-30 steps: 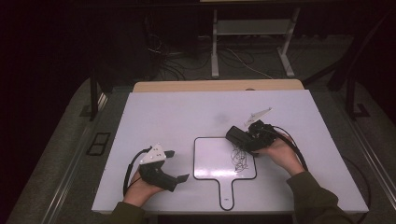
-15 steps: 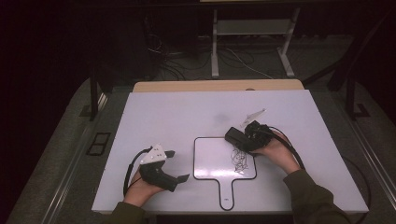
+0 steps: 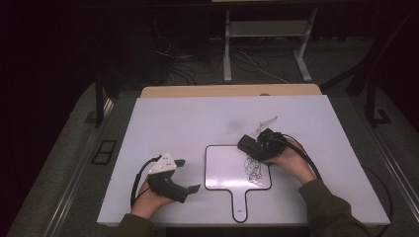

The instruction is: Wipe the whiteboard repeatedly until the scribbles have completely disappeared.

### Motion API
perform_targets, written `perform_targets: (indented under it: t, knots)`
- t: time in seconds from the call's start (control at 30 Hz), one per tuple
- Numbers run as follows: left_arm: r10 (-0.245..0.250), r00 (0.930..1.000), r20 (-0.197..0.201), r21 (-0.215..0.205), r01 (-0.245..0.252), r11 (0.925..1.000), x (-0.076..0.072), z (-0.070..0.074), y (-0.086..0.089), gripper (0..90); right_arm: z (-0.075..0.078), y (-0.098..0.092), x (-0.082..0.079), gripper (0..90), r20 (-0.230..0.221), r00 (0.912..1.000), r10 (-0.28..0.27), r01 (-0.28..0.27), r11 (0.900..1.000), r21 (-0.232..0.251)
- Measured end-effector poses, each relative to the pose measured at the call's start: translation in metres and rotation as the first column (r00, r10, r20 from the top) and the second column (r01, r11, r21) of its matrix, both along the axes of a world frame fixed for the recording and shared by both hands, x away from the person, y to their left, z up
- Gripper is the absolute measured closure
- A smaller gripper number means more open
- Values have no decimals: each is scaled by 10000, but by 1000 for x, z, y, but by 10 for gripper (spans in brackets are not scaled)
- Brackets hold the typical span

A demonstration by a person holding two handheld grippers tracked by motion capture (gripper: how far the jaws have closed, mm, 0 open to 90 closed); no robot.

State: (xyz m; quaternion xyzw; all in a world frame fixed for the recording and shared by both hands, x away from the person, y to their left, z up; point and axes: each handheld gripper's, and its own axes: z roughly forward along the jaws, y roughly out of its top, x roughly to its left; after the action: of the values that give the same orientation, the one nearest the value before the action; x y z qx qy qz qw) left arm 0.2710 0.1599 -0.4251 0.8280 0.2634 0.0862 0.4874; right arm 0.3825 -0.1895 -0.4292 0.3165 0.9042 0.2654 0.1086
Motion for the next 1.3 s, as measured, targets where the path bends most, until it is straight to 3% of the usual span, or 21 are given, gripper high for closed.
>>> perform_targets:
  t: [0.4,1.1,1.3]
  knots:
    - [21,10000,13,-7,-21,10000,0,0,1,0,0,-7,4,387,99,9995,-313,314,9994,-151]
    - [-3,10000,12,-29,3,10000,0,0,-1,0,1,12,-7,387,170,9987,478,-472,9982,-370]
    - [11,10000,13,-14,-11,10000,0,1,1,0,2,8,-4,387,89,9997,238,-235,9991,-355]
